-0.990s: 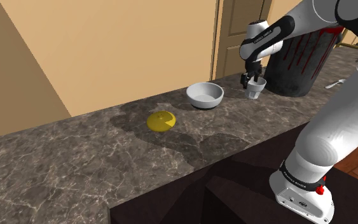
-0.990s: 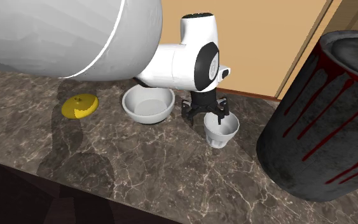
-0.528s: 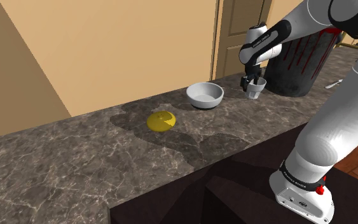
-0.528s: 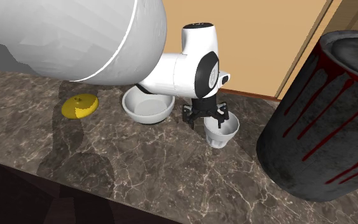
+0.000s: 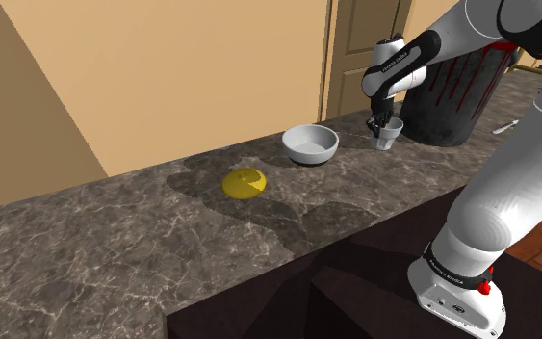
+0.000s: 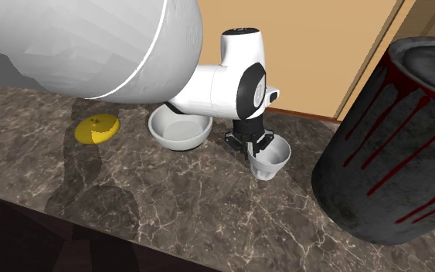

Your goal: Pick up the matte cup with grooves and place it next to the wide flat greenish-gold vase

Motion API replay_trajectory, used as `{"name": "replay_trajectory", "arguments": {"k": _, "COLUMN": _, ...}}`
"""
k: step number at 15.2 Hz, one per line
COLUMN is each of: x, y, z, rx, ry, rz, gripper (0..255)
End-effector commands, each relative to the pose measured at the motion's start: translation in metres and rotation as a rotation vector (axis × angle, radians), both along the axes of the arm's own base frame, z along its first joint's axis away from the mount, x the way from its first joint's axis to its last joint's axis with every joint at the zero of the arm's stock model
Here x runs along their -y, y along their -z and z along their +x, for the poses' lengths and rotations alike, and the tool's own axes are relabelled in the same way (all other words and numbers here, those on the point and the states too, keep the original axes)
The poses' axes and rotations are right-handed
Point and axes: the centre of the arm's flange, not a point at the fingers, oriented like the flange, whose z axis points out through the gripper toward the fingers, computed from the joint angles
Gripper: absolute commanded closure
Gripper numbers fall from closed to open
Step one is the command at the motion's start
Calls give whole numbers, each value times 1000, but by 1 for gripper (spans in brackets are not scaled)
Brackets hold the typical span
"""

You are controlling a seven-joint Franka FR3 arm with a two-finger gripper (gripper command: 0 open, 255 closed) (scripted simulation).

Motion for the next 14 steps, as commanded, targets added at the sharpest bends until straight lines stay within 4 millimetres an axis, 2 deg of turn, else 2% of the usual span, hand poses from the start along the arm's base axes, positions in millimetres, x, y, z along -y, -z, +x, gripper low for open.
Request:
{"name": "replay_trajectory", "arguments": {"k": 1, "x": 0, "y": 0, "z": 0, "rx": 0, "ry": 0, "rz": 0, "gripper": 255}}
{"name": "replay_trajectory", "arguments": {"k": 5, "x": 0, "y": 0, "z": 0, "rx": 0, "ry": 0, "rz": 0, "gripper": 255}}
{"name": "replay_trajectory", "arguments": {"k": 14, "x": 0, "y": -47, "z": 0, "rx": 0, "ry": 0, "rz": 0, "gripper": 255}}
